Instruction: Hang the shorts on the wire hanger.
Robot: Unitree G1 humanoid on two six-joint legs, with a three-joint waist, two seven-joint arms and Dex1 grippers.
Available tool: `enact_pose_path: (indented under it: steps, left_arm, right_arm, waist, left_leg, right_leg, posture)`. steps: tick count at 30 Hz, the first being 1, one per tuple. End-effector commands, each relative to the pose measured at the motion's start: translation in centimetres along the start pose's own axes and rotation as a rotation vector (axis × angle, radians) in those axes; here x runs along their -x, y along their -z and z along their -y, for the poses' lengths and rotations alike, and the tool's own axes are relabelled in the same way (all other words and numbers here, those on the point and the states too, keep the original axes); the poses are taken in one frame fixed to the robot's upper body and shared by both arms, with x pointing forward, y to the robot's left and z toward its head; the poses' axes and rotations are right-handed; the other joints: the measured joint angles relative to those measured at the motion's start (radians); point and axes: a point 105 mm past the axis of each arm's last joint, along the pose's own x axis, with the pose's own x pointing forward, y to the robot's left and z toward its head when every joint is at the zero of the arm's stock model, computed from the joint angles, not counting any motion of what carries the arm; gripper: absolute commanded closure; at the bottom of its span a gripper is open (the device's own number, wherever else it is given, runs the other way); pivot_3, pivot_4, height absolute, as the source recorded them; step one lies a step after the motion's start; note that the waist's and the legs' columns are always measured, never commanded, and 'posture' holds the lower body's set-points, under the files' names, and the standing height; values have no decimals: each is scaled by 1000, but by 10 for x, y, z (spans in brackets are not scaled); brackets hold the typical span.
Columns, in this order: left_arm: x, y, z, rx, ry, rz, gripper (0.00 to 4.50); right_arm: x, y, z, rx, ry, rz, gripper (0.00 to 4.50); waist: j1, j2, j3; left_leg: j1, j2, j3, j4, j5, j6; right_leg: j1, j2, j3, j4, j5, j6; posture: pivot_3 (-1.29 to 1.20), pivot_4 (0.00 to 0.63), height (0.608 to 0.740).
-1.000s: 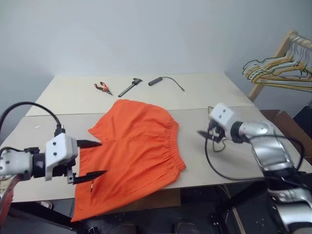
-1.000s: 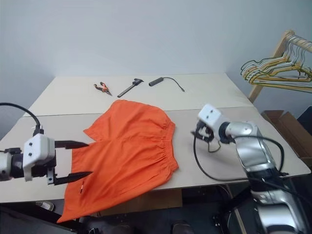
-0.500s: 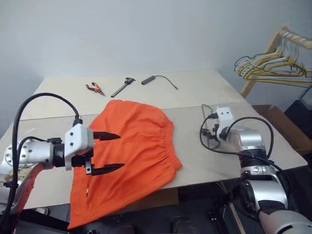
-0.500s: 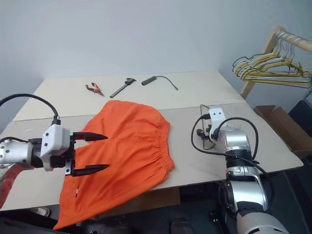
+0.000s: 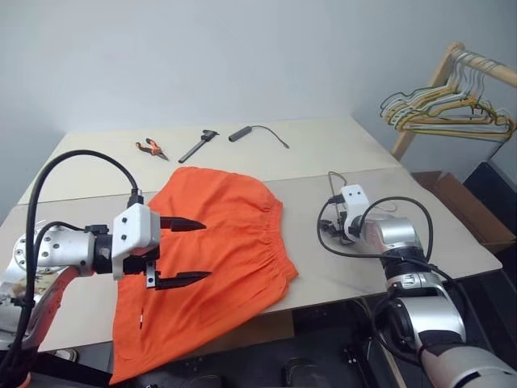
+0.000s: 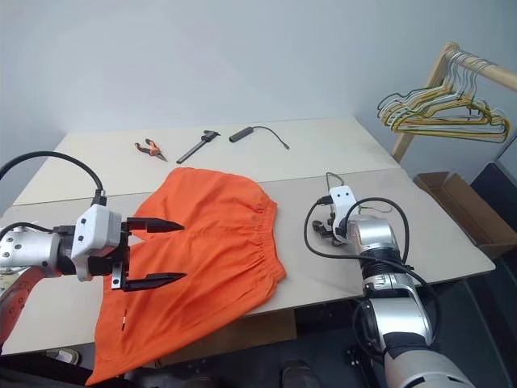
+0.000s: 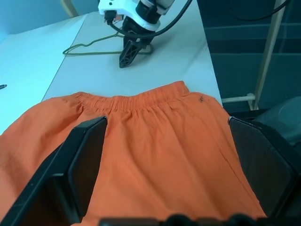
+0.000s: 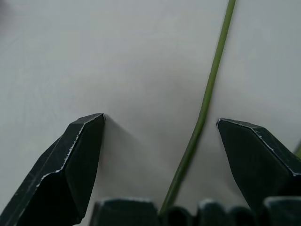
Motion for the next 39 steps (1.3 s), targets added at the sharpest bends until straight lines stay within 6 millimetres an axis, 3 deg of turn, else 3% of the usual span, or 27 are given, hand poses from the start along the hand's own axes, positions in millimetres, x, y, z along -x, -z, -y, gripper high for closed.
enact_pose_path:
  steps: [1,11,12,19,22,24,27,32,36,39]
  left_arm:
    - [-1,-6,0,-46,7,16,0]
    - [-2,-6,-3,-78,8,9,0]
    - [-2,-6,-2,-78,10,10,0]
    - [-5,-4,-7,-74,-18,20,0]
    - [-10,-4,-20,-50,-98,42,0]
    - [-14,-5,-35,23,-197,84,0]
    - [-19,-13,-57,236,-303,237,0]
    - [-42,-25,-86,586,-401,410,0]
    - [-53,-51,-100,739,-413,631,0]
    - [-56,-61,-108,784,-425,697,0]
  right_arm:
    - [-6,14,8,-25,65,-54,1049]
    - [-16,38,9,-41,107,-128,4335]
    - [-16,40,10,-43,107,-129,4460]
    - [-16,36,14,-30,129,-92,4460]
    - [-13,19,16,-2,149,-1,4460]
    - [-4,-4,16,56,171,130,4460]
    - [26,-46,0,134,115,406,4460]
    - [84,-84,-45,248,-66,794,4460]
    - [120,-92,-82,435,-133,1009,4460]
    - [134,-91,-105,518,-196,1085,4460]
  waist:
    - [0,-1,0]
    - [-1,-7,-5]
    - [-1,-7,-5]
    - [0,-8,-6]
    - [0,-8,-6]
    - [2,-8,-6]
    - [4,-4,-3]
    - [1,0,-1]
    - [3,0,-1]
    - [4,0,-1]
  left_leg:
    - [1,0,0,0,0,0]
    - [4,0,0,0,0,0]
    - [4,0,0,0,0,0]
    - [5,1,-1,0,0,0]
    - [8,1,-2,0,0,0]
    - [9,0,-2,0,0,0]
    - [6,0,-3,0,0,0]
    - [-15,-1,-5,1,0,0]
    - [-25,-2,-5,3,0,0]
    - [-25,-3,-5,3,0,0]
  right_leg:
    - [1,0,0,0,0,0]
    - [4,0,0,-1,0,0]
    - [5,0,0,-1,0,0]
    - [8,0,-1,-4,0,0]
    - [11,0,-1,-4,0,1]
    - [13,0,-1,-5,0,1]
    - [11,-1,-1,-5,1,3]
    - [-12,-1,1,0,3,7]
    - [-21,-2,3,1,5,8]
    - [-21,-2,4,-1,6,8]
  posture:
    - [13,0,740]
    - [13,0,740]
    - [12,0,740]
    - [9,0,740]
    - [12,0,740]
    - [11,0,740]
    - [6,0,740]
    - [-1,0,740]
    - [-23,0,740]
    - [-25,0,740]
